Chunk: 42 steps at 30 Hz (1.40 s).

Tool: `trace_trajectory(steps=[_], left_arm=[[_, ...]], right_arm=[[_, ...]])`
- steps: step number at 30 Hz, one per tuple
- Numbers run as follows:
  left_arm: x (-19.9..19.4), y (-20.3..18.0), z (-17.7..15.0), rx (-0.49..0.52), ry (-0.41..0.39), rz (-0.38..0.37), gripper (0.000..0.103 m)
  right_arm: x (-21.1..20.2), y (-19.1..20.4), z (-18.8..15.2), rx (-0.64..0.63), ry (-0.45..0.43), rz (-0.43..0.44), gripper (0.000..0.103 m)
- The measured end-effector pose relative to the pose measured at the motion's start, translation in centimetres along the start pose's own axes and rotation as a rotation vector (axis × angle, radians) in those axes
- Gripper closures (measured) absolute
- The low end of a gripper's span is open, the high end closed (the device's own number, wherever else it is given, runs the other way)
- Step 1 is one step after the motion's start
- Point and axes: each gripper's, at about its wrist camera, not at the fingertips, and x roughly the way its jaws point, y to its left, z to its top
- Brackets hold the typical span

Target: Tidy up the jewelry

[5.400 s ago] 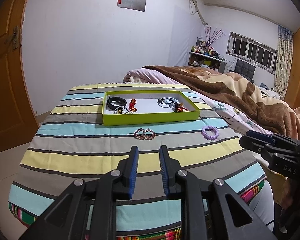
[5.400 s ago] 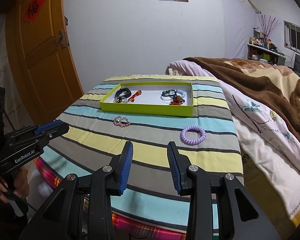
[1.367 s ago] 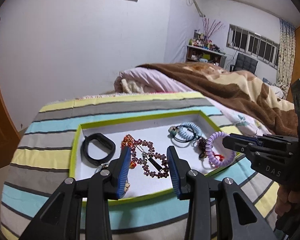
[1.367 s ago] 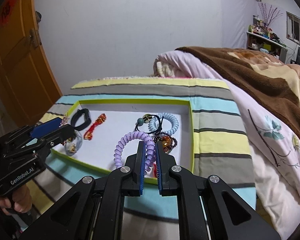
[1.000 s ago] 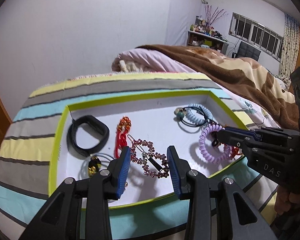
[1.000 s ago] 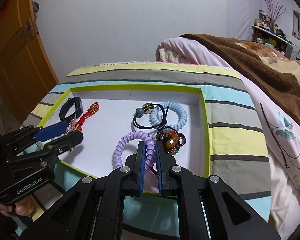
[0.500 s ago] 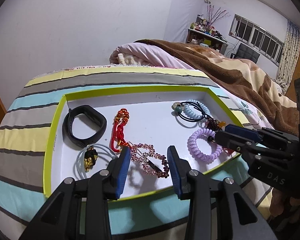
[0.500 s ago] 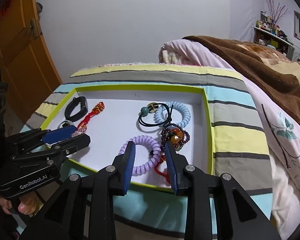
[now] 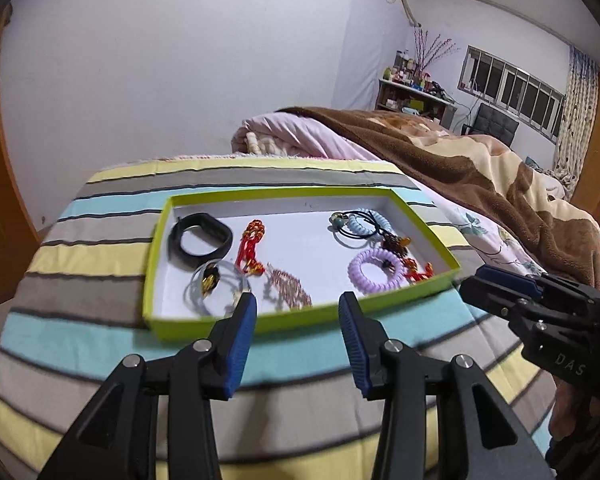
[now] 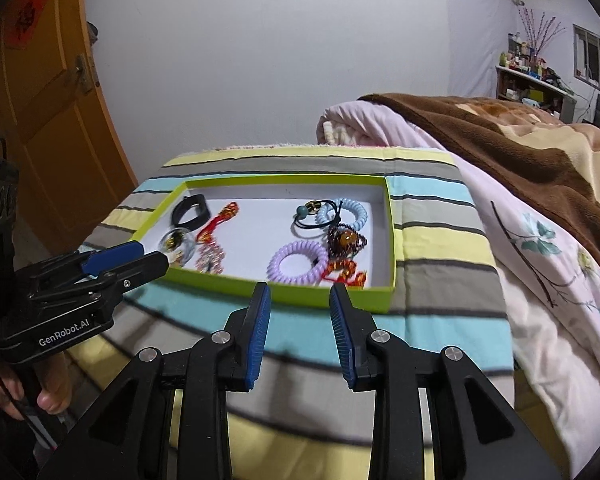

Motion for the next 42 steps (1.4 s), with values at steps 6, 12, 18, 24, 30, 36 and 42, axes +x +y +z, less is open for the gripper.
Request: trace_trajectory(steps=[6,12,18,24,30,36,42], left_arm=[[-3.9,-0.6,-2.0,-0.017,-0.039,0.04,0.059],[-7.4,-0.9,-4.0,-0.023,-0.081,0.079,0.059],[-9.9,-1.0,-6.2,-0.025,-0.096,0.115,0.059],[-11.4,-1.0,-7.8,-0.04,-0.098,0.143,0.059],[-11.8,-1.8,-8.5,-0.019,-0.097,0.153,0.059],[-11.9,-2.1,-8.8,-0.014,-0.098,0.156,0.059],[-11.7,-2.4,-8.9,-0.011,-0.092,0.162,0.059]], right_arm=[[-3.6,1.9,-2.1,-0.028,-0.038,-0.008,0.072],[-6.5,3.2,-4.2,-0.034,-0.06,-0.018,0.072],[-8.7,4.3,-6.3,-0.036,-0.069,-0.034,0.071],[-10.3,5.3,-7.8,-0.058,-0.078,-0.047,0.071],[-10.8,5.6,-8.4,-0.06,-0.074,-0.046,0.071],[-10.9,5.7,-8.6,-0.062,-0.074,-0.044,0.071],[-10.7,5.6,-8.6,-0.06,-0.069,-0.044,0.071]])
